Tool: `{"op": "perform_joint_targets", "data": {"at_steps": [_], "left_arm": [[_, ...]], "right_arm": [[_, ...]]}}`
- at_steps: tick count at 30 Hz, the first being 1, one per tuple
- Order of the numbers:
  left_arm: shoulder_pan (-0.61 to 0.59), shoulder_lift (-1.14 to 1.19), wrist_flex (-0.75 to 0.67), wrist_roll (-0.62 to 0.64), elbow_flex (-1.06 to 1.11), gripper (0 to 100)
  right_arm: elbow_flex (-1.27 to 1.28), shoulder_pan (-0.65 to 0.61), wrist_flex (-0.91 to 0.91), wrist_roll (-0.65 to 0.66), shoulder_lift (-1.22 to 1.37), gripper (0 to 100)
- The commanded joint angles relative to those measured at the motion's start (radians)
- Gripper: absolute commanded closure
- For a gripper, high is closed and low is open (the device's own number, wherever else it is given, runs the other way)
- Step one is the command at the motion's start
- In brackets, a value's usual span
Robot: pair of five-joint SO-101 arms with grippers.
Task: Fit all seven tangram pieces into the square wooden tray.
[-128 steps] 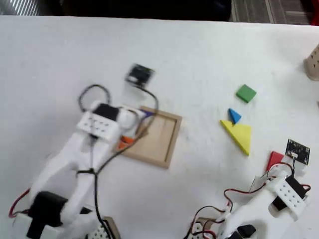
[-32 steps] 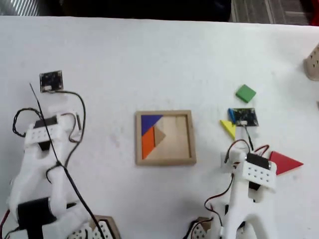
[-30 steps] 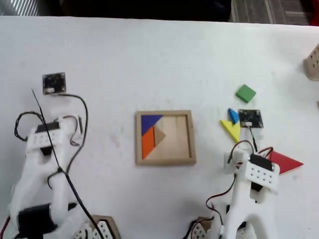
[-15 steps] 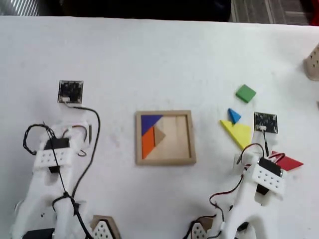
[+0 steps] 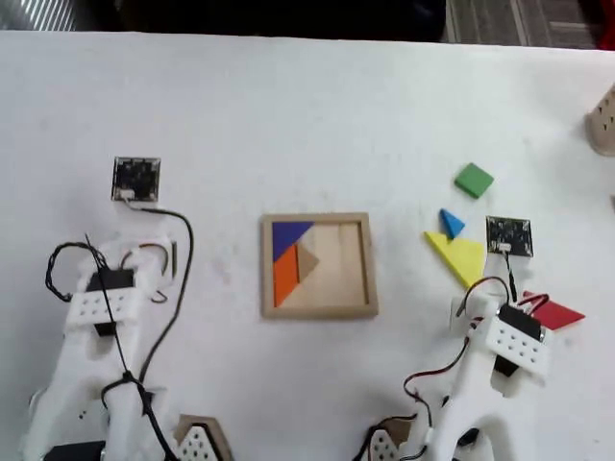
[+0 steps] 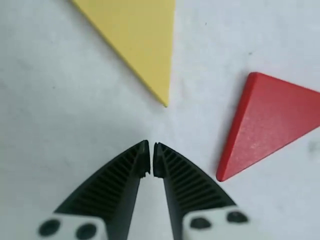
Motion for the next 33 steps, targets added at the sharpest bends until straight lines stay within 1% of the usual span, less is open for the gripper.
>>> {"op": "perform_joint_targets", "data": {"at_steps": [1, 3, 7, 9, 12, 14, 17, 18, 21, 23, 25, 33], "left_arm": [[-0.005, -0.033, -0.031, -0.006, -0.009, 98], [-0.005, -0.033, -0.031, -0.002, -0.009, 97], [-0.005, -0.031, -0.026, 0.0, -0.009, 89], [-0.005, -0.031, -0.026, 0.0, -0.009, 87], [-0.007, -0.031, -0.026, 0.0, -0.014, 88], [-0.033, -0.007, -0.029, 0.009, -0.035, 89], [-0.062, 0.119, -0.026, 0.064, -0.117, 89], [-0.067, 0.174, -0.023, 0.063, -0.152, 89], [-0.071, 0.311, 0.049, 0.043, -0.265, 89], [-0.071, 0.36, 0.103, 0.044, -0.324, 89], [-0.071, 0.383, 0.132, 0.046, -0.348, 89], [-0.065, 0.38, 0.137, 0.043, -0.345, 89]], "right_arm": [[0.002, 0.004, -0.019, 0.021, 0.002, 98.1], [0.002, 0.004, -0.019, 0.021, 0.002, 98.1], [0.002, 0.002, -0.019, 0.023, 0.002, 98.1], [0.002, 0.002, -0.018, 0.023, 0.002, 98.1], [0.002, 0.002, -0.016, 0.023, 0.002, 98.1], [0.002, 0.002, -0.016, 0.023, 0.002, 98.1], [0.002, 0.002, -0.018, 0.023, 0.002, 98.1], [0.002, 0.002, -0.018, 0.023, 0.002, 98.1], [0.002, 0.002, -0.016, 0.023, 0.001, 98.1], [0.002, 0.005, -0.016, 0.023, 0.001, 98.1], [0.002, 0.007, -0.015, 0.023, 0.001, 98.1], [0.003, 0.018, -0.013, 0.023, 0.001, 98.1]]}}
